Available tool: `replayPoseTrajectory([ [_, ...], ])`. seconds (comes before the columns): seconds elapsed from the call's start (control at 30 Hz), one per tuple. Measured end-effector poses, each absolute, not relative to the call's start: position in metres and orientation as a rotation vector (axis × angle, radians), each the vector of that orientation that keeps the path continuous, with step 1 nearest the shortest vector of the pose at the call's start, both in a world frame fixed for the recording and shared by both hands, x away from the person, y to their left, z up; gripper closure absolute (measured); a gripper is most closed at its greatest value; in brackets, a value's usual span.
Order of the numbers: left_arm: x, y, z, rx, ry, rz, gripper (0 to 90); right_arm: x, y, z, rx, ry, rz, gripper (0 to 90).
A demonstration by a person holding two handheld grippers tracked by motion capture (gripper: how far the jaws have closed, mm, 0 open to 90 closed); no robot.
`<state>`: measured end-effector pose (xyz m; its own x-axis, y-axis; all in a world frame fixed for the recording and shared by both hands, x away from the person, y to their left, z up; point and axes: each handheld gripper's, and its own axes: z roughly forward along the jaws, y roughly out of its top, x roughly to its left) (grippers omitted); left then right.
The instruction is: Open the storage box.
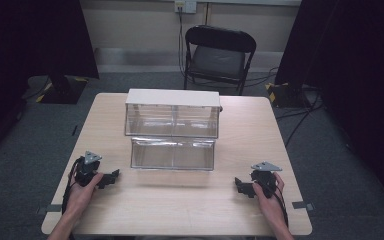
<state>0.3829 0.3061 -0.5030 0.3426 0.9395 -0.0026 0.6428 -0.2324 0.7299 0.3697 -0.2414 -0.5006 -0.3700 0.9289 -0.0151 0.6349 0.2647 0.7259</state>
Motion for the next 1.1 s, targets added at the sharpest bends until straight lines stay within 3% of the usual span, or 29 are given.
replayPoseTrajectory([
  [0.37, 0.383, 0.306, -0.503, 1.967, 1.379, 0.595, 7.0, 0.37, -0.241, -0.5, 1.415, 2.1, 0.888, 7.2],
  [0.47, 0.383, 0.306, -0.503, 1.967, 1.379, 0.596, 7.0, 0.369, -0.24, -0.499, 1.4, 2.116, 0.903, 13.9],
  [1.1, 0.383, 0.306, -0.503, 1.971, 1.379, 0.593, 7.0, 0.365, -0.232, -0.485, 1.37, 2.118, 0.979, 14.1],
])
